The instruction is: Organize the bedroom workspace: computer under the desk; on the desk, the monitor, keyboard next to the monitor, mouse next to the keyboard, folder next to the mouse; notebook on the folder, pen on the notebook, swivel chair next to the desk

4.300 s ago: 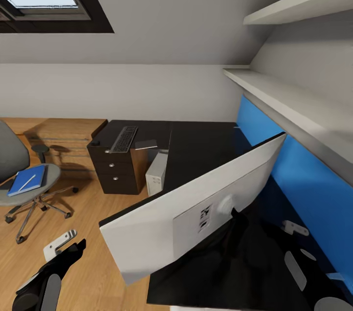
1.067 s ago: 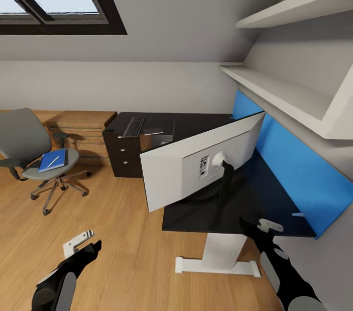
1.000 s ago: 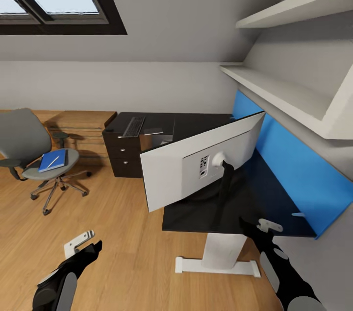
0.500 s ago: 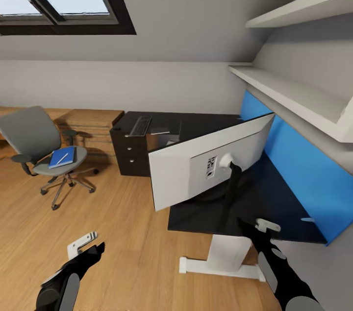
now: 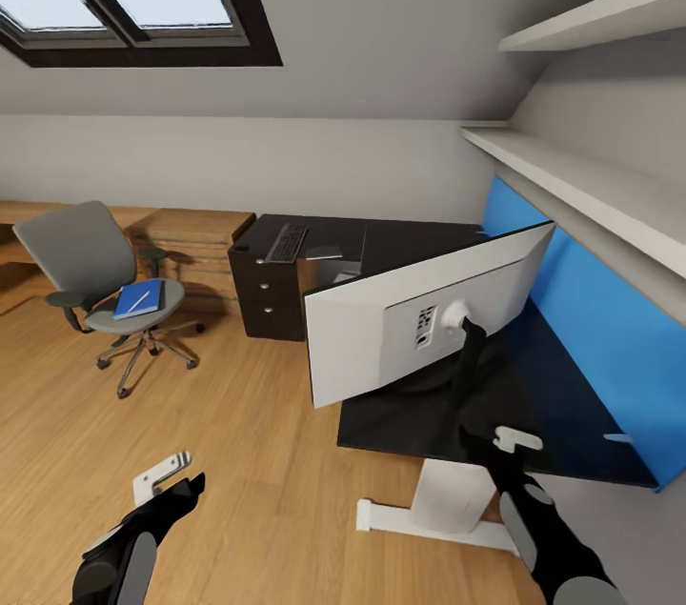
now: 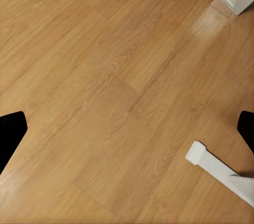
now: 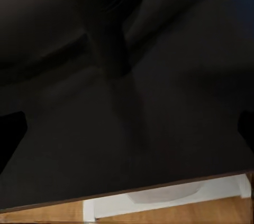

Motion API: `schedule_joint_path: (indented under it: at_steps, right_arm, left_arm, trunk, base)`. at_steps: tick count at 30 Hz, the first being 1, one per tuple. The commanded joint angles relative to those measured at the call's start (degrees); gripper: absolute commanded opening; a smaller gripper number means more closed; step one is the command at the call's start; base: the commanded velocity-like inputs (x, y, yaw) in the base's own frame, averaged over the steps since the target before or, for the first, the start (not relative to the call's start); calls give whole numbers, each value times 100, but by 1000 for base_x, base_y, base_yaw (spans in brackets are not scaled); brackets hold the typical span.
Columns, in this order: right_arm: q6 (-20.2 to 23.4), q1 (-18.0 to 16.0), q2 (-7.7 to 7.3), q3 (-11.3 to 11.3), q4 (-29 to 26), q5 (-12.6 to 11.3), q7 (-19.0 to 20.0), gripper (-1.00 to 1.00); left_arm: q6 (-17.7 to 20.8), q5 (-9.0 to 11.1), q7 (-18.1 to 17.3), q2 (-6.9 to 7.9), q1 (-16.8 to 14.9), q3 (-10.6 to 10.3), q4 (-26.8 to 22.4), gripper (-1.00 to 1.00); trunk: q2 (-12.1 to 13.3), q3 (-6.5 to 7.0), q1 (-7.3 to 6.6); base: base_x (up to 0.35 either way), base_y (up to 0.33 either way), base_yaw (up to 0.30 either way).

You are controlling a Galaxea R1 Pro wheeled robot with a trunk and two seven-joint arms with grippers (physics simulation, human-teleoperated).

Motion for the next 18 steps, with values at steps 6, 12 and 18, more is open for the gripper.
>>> schedule_joint_path:
  at_steps: [6,12,18]
  right_arm:
    - [-46,-7,376,53,24,315,-551,100]
    - [-1401,-182,807,112,426,1026,-1739,100]
    - [-2041,-1144,484,73,2064,1121,-1889,100]
  left_arm:
    - [19,54,40,-4,-5,0,132,100]
    - [-139,13,36,-13,-5,-59,353,100]
    - [-172,1,54,-5,-5,-204,383,100]
  trunk:
    - [-12,-13,3]
    - [-12,-13,3]
    - [-12,-13,3]
  base:
    - [0,0,7]
    - [0,0,1]
    - [0,0,0]
